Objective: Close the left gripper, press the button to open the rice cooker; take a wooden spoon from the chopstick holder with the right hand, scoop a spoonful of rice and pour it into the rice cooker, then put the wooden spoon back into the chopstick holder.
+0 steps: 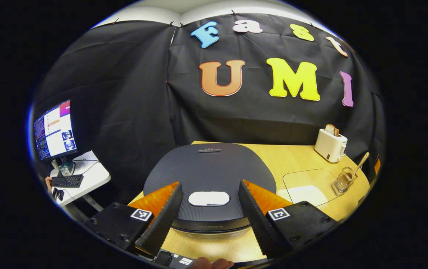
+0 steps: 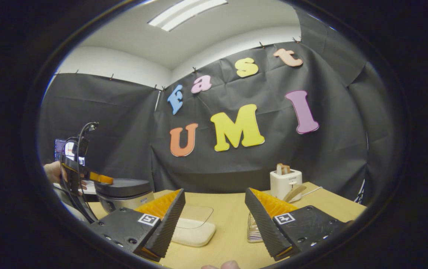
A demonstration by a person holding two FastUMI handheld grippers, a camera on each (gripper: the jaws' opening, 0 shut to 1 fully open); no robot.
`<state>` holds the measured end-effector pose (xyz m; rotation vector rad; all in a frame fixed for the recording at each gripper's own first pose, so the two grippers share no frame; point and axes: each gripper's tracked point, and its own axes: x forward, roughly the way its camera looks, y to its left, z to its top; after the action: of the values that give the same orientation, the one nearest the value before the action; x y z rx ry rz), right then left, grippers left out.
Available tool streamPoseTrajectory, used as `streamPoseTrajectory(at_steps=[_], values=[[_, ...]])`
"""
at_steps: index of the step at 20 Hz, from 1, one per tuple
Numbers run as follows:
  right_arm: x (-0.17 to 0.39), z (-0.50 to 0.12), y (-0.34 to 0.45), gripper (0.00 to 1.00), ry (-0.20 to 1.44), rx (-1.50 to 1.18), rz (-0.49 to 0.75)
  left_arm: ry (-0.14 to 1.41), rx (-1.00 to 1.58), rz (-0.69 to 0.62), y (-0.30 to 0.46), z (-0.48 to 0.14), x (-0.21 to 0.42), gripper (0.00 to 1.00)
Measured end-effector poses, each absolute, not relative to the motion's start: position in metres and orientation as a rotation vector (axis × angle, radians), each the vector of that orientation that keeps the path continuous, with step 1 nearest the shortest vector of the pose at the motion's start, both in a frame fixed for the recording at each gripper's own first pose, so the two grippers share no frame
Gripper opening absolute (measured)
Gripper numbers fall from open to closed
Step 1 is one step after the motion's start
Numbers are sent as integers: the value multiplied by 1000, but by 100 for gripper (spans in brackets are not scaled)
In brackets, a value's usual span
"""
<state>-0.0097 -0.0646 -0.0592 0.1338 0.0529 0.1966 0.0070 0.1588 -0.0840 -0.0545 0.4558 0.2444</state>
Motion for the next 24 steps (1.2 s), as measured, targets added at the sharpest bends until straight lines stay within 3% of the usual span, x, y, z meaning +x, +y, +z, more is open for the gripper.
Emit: streamPoseTrajectory(at_steps=[2, 4, 10, 13, 14, 15, 18, 19, 21, 24], values=[[-8, -62, -64, 100, 54, 144, 191, 419, -24, 237, 159, -83, 8, 97], [-6, -67, -61, 95, 61, 164, 191, 430, -58, 227, 158, -93, 3, 96], [2, -85, -54, 95, 110, 183, 193, 373, -51, 172, 159, -91, 4, 94], [3, -81, -56, 95, 94, 171, 180, 363, -64, 204, 161, -88, 4, 93], [3, -79, -59, 91, 86, 164, 164, 370, -56, 219, 161, -88, 4, 94], [4, -77, -61, 95, 79, 159, 150, 371, -49, 234, 161, -88, 4, 94], [9, -69, -68, 95, 55, 150, 98, 348, -112, 274, 155, -81, 7, 99], [12, -66, -74, 100, 44, 137, 65, 329, -130, 274, 147, -74, 7, 99], [17, -60, -81, 91, 25, 116, 21, 256, -113, 264, 134, -50, 12, 99], [19, -40, -79, 95, -7, 114, 7, 153, -60, 242, 120, -21, 15, 100]])
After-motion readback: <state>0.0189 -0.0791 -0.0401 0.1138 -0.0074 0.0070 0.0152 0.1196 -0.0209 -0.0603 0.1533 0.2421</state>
